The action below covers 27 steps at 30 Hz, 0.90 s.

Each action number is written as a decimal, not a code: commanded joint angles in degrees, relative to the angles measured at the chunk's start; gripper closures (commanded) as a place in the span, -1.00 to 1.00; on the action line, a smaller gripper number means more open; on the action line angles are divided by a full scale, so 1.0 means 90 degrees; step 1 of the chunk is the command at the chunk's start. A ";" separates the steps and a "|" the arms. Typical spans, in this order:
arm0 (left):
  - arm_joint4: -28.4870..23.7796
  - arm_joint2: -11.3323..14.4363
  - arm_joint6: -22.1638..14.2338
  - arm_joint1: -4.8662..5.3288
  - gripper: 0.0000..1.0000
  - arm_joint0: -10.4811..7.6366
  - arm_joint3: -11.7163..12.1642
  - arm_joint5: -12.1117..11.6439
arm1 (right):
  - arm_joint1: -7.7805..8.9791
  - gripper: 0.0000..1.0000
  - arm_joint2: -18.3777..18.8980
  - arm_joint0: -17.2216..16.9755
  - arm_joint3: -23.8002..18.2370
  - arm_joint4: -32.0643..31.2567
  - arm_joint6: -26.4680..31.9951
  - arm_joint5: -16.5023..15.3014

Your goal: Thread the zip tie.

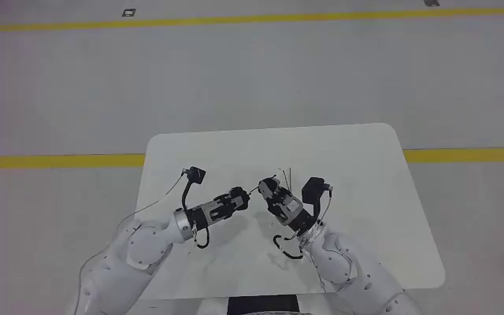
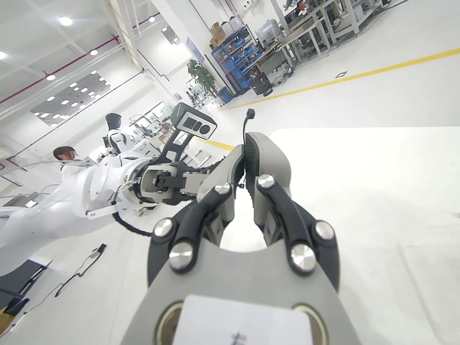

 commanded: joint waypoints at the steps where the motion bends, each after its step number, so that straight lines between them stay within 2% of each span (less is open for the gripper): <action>1: -0.0010 -0.0001 -0.0007 0.0004 1.00 0.0001 -0.0007 0.0000 | -0.0004 1.00 -0.0002 0.0004 0.0013 0.0008 -0.0001 0.0000; 21: -0.0020 0.0059 -0.0002 0.0030 1.00 -0.0028 -0.0007 0.0000 | -0.0033 1.00 -0.0010 0.0027 0.0056 -0.0001 -0.0025 0.0000; 27: -0.0032 0.0055 0.0038 0.0037 1.00 -0.0042 0.0070 0.0000 | -0.0032 1.00 0.0002 0.0004 0.0020 -0.0039 -0.0032 0.0000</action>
